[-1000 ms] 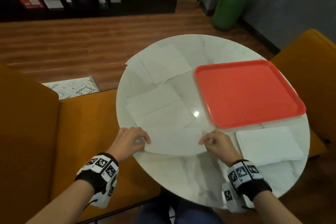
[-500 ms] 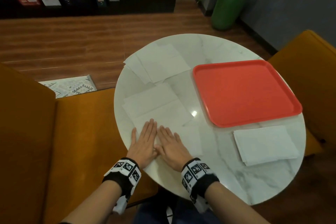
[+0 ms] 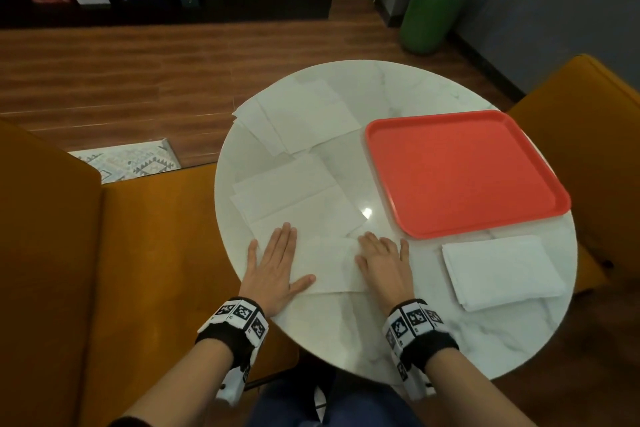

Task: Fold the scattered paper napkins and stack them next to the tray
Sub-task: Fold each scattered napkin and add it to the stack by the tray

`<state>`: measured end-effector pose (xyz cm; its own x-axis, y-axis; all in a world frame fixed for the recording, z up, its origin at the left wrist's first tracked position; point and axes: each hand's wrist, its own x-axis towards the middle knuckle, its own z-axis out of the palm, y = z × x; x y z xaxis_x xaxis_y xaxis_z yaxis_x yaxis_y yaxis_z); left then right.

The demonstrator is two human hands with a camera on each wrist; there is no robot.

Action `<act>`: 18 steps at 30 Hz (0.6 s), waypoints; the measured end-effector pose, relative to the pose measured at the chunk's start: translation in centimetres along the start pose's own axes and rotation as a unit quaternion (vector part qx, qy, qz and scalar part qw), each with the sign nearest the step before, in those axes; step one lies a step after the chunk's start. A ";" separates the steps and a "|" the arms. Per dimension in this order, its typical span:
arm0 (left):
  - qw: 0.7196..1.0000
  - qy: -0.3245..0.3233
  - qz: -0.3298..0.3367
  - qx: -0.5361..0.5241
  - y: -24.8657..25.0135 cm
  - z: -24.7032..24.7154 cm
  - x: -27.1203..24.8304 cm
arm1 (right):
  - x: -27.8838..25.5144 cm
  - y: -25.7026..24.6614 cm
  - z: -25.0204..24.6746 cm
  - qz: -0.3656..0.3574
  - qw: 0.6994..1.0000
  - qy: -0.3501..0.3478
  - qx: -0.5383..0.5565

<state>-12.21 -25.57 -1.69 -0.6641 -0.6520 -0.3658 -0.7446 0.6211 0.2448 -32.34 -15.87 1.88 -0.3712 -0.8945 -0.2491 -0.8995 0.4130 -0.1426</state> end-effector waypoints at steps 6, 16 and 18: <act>0.999 -0.022 -0.022 -0.010 0.8 -1.4 0.0 | 1.2 0.2 -1.7 0.131 0.965 -0.007 0.226; 0.969 0.041 0.118 -0.215 5.6 -9.9 1.6 | -1.0 4.4 -8.4 0.036 0.828 -0.033 0.559; 0.947 0.039 0.142 -0.287 7.2 -11.3 1.7 | -1.9 5.9 -8.7 0.064 0.822 -0.022 0.566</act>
<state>-19.43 -27.16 9.61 -0.8290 -0.5383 -0.1514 -0.4357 0.4521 0.7783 -38.96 -13.27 9.87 -0.4143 -0.8350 -0.3621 -0.0541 0.4197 -0.9060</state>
